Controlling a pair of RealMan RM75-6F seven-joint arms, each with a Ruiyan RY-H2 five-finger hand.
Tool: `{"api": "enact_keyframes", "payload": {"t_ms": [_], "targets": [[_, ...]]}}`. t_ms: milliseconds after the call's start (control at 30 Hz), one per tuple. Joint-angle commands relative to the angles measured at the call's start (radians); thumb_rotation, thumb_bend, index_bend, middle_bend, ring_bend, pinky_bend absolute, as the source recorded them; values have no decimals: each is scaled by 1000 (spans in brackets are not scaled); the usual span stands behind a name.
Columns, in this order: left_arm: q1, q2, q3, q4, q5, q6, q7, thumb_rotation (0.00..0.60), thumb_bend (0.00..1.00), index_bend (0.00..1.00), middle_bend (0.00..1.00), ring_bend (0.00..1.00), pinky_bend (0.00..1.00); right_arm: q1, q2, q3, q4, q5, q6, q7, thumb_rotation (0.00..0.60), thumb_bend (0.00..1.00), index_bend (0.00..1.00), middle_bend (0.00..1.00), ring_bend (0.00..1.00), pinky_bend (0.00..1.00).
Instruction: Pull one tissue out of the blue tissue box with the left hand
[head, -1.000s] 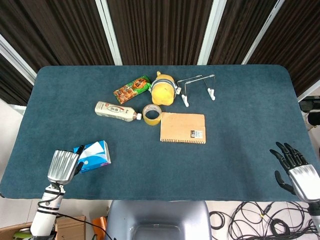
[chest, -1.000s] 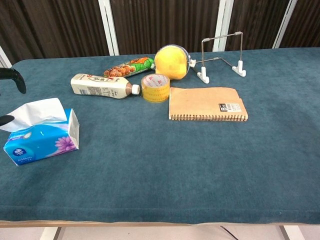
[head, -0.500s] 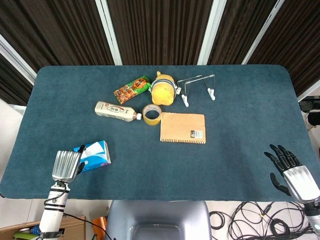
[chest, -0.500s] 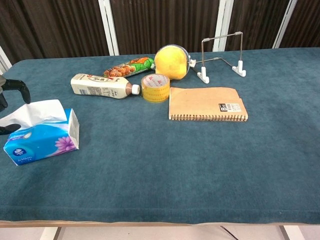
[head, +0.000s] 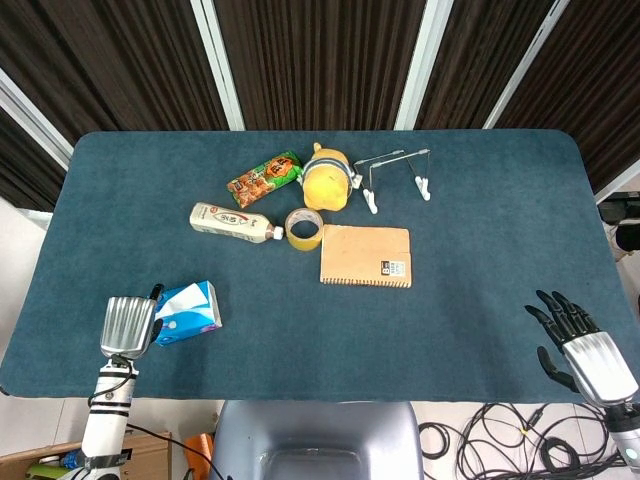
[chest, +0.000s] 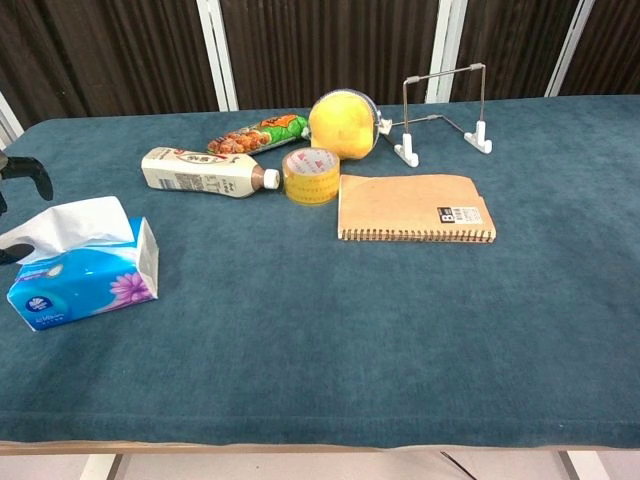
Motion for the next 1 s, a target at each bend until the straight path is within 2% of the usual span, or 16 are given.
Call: {"api": "enact_keyframes", "payload": {"t_ms": [33,200,367,567,833,1000], "targets": [[-2,0,-1,2,-6,-3,7,600,251,471,1000,1000,1000,1,1,1,-3,-1,-4,0,600,505,163,25,0,185],[-8,-6,-1,18,-14,-8,15,600,309,567,1000,1000,1000,2,1,1,-6,-4,-8,0,600,505,163,25,0,186],[-13,-10,-2,29,-24,-19,5,600,381,595,1000,1000,1000,-2,-1,5,-5,-5,-1,-5,600,505,163,25,0,186],[-17,-14,3,51,-6,-15,-9,600,546,669,1000,1000,1000,-5,-3,9,-4,1,-8,-9,600,505,163,24,0,186],[-17,-7,9,58,41,8,-42,600,561,681,1000,1000,1000,-1,-1,6,-9,1,-30,-6,600,505,163,24,0,186],[-22,30,-2,7,70,28,-23,600,563,683,1000,1000,1000,0,0,7,-10,4,-38,-5,600,505,163,24,0,187]]}}
